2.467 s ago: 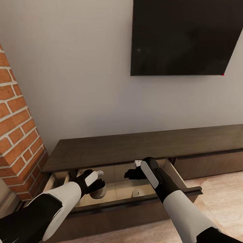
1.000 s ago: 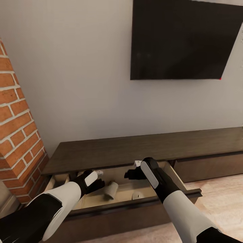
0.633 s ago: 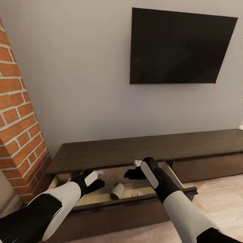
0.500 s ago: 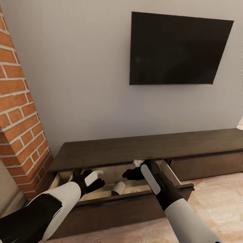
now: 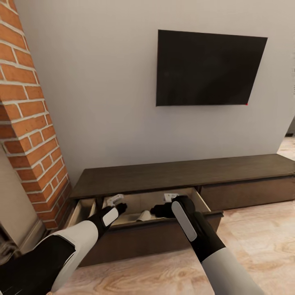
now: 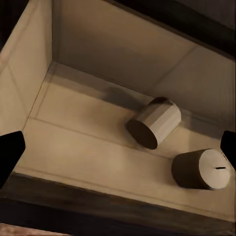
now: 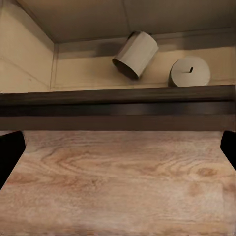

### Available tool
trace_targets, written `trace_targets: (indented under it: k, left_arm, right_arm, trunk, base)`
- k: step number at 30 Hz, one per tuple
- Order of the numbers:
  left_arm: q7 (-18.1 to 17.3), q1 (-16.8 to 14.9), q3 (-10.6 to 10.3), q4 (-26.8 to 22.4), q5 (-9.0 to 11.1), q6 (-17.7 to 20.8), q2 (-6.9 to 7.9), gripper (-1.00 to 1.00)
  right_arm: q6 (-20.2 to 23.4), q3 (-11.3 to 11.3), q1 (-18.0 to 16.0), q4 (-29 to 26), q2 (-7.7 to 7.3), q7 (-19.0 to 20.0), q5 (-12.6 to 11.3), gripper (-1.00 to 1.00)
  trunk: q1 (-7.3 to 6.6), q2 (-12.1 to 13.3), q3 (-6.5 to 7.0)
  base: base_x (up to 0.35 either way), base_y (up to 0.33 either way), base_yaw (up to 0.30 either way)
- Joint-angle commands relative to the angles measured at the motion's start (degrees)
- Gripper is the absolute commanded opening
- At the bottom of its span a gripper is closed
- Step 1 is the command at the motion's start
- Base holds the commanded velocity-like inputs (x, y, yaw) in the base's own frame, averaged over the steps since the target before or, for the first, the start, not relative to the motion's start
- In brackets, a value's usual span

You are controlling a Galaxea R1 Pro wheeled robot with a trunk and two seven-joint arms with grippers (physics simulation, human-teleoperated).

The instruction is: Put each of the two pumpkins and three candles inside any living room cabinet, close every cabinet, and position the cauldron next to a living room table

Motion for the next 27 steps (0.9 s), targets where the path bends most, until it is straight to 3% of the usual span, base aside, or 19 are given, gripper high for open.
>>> trace_targets:
  k: [1,3,4,9,10,12,14,17,19,23,27]
  left_arm:
    - [0.18,-0.01,-0.54,-0.13,0.29,-0.83,0.01,1.00]
    - [-0.05,0.04,-0.87,-0.12,0.23,-8.16,-0.27,1.00]
    - [-0.07,0.05,-1.11,-0.12,0.13,-10.08,-0.32,1.00]
    - [-0.18,0.34,-1.70,-0.17,-3.17,-13.72,-0.74,1.00]
    - [-0.19,0.96,-1.75,-0.19,-5.46,-15.26,-1.48,1.00]
    - [-0.21,1.62,-1.79,-0.20,-7.76,-17.84,-1.91,1.00]
    - [-0.21,2.81,-1.80,-0.21,-11.20,-22.30,-2.38,1.00]
    - [-0.25,3.42,-1.82,-0.21,-12.99,-24.56,-2.56,1.00]
    - [-1.09,3.55,-1.85,-0.21,-13.56,-24.96,-2.67,1.00]
    - [-5.37,3.68,-1.91,-0.19,-15.82,-25.22,-2.67,1.00]
    - [-7.88,3.73,-1.93,-0.14,-17.53,-25.00,-2.67,1.00]
  right_arm:
    - [0.11,0.06,-0.04,-0.03,-0.01,-0.60,-0.58,1.00]
    - [0.11,0.06,-0.04,-0.02,-0.01,-0.60,-0.52,1.00]
    - [0.11,0.06,-0.04,-0.01,-0.01,-0.60,-0.51,1.00]
    - [-1.02,0.09,-0.04,-0.05,-0.05,-0.60,-0.13,1.00]
    - [-3.97,0.12,-0.01,-0.03,-0.04,-0.60,1.55,1.00]
    - [-6.66,0.15,0.10,-0.05,-0.04,-0.60,3.90,1.00]
    - [-10.50,0.25,0.98,-0.34,-0.02,-0.60,8.33,1.00]
    - [-13.90,0.30,2.49,-2.50,-0.01,-0.60,11.87,1.00]
    - [-14.72,0.30,3.62,-4.30,-0.01,-0.59,12.68,1.00]
    - [-15.46,0.20,5.01,-6.26,-0.09,-0.48,13.40,1.00]
    - [-16.78,0.22,5.46,-6.91,-1.59,-0.40,13.53,1.00]
  trunk:
    - [-0.27,0.39,0.13]
    - [-0.71,1.19,0.49]
    - [-0.93,1.59,0.67]
    - [-2.03,3.60,1.56]
    - [-2.25,4.00,1.74]
    - [-2.69,4.80,2.10]
    - [-3.13,5.60,2.46]
    - [-3.79,6.81,3.00]
    - [-4.23,7.61,3.36]
    - [-5.10,9.21,4.08]
    - [-5.98,10.82,4.91]
  base:
    - [-0.325,0.000,0.000]
    - [-0.157,0.000,0.000]
    - [-0.058,0.000,0.000]
    - [-0.017,0.000,0.000]
    - [-0.002,0.000,0.000]
    - [-0.001,0.000,0.000]
    - [0.000,0.000,0.000]
    - [0.000,0.000,0.000]
    - [0.000,0.000,0.000]
    - [0.000,0.000,0.000]
    - [0.000,0.000,-0.074]
